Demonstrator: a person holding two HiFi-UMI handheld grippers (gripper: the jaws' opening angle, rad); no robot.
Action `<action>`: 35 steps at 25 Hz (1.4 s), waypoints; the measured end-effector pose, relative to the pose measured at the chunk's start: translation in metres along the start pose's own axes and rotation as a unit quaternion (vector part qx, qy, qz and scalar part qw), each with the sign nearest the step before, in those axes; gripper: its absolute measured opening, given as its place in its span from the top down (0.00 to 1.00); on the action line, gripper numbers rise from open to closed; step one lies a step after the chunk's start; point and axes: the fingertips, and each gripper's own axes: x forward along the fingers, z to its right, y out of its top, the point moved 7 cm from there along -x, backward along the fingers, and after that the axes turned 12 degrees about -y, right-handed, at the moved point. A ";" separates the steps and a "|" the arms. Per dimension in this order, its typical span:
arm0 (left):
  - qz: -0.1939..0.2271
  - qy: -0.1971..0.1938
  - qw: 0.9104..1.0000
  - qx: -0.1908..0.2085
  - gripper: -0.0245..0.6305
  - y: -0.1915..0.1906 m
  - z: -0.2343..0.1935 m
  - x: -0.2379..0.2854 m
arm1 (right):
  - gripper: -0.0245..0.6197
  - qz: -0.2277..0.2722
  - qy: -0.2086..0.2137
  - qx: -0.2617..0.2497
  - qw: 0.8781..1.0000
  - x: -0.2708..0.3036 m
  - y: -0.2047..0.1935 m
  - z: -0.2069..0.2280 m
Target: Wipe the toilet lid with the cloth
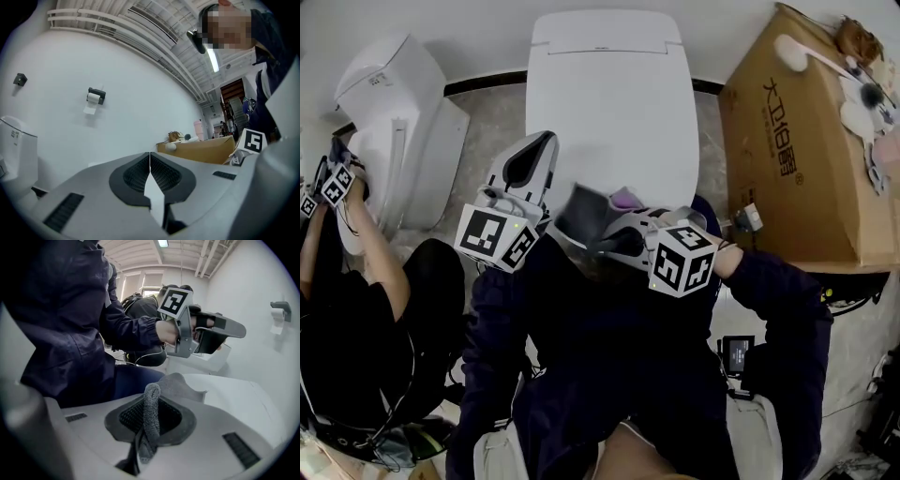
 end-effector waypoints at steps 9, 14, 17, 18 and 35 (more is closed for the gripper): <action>-0.003 0.000 1.000 0.007 0.94 0.006 -0.001 -0.002 | 0.87 0.082 -0.072 0.092 0.990 -0.027 0.001 0.087; -0.005 0.007 1.000 0.010 0.94 0.009 0.004 -0.012 | 0.87 0.091 -0.308 0.082 0.944 -0.045 -0.009 0.244; -0.007 0.014 1.000 0.006 0.94 0.007 0.008 -0.021 | 0.87 0.049 -0.400 0.032 0.915 -0.030 -0.015 0.317; -0.008 0.017 1.000 0.003 0.94 0.005 0.009 -0.024 | 0.87 0.035 -0.420 0.014 0.907 -0.022 -0.017 0.336; -0.030 0.066 0.997 -0.009 0.94 -0.005 0.009 -0.060 | 0.87 -0.065 -0.259 -0.041 0.963 0.121 -0.038 0.344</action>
